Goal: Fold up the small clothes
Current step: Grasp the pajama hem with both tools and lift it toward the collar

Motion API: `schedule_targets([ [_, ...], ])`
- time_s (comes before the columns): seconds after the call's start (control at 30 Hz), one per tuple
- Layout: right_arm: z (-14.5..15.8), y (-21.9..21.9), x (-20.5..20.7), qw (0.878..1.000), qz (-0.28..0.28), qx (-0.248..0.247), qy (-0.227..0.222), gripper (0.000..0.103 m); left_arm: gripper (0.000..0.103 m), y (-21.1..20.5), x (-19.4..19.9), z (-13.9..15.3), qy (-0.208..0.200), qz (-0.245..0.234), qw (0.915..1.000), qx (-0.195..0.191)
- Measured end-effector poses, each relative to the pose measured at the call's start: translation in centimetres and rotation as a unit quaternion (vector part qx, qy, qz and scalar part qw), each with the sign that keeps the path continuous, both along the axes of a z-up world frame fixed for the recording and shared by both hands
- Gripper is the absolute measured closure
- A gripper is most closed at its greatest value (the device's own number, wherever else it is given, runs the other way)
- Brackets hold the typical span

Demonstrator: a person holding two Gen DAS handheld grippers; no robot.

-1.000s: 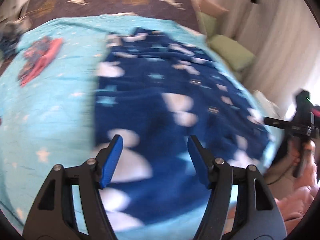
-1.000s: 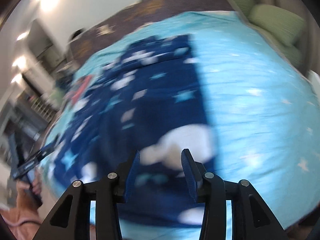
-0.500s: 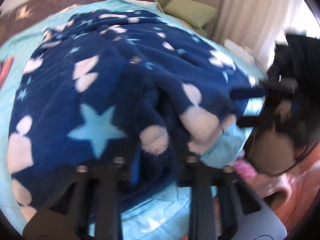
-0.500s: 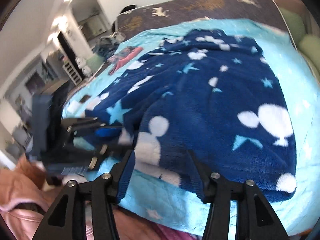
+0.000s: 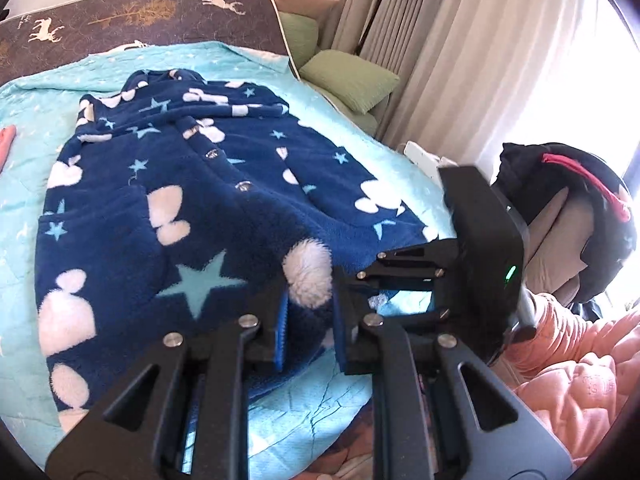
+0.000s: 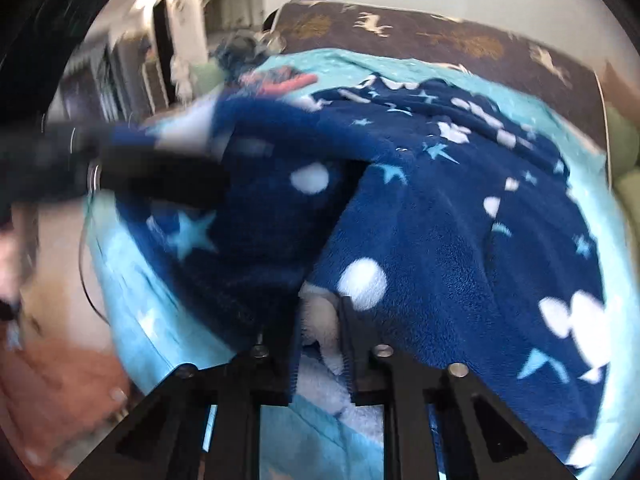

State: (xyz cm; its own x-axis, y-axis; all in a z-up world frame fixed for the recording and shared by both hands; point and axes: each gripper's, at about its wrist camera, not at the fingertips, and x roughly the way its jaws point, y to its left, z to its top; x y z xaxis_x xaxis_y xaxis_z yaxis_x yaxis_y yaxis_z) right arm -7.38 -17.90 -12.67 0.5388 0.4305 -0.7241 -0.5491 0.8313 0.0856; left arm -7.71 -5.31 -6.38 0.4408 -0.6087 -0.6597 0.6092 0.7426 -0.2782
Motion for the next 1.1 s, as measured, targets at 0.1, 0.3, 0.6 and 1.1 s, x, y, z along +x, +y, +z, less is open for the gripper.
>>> schedule_targets([
  [0.1,1.0,-0.5,-0.5,0.999,0.021,0.043,0.01,0.092,0.083,0.2,0.1,0.5,-0.003,-0.001,1.0,-0.005],
  [0.3,0.3,0.5,-1.0,0.997,0.06,0.042,0.038,0.088,0.08,-1.3,0.5,-0.8,0.01,-0.04,0.9991,0.013],
  [0.6,1.9,-5.8,-2.6,0.996,0.018,0.063,0.062,0.073,0.073,-1.2,0.1,-3.7,0.062,-0.052,0.996,0.038],
  [1.1,4.8,-3.4,6.4,0.983,-0.023,0.169,0.061,0.085,0.063,-1.9,3.3,-6.0,0.126,-0.073,0.9891,-0.024],
])
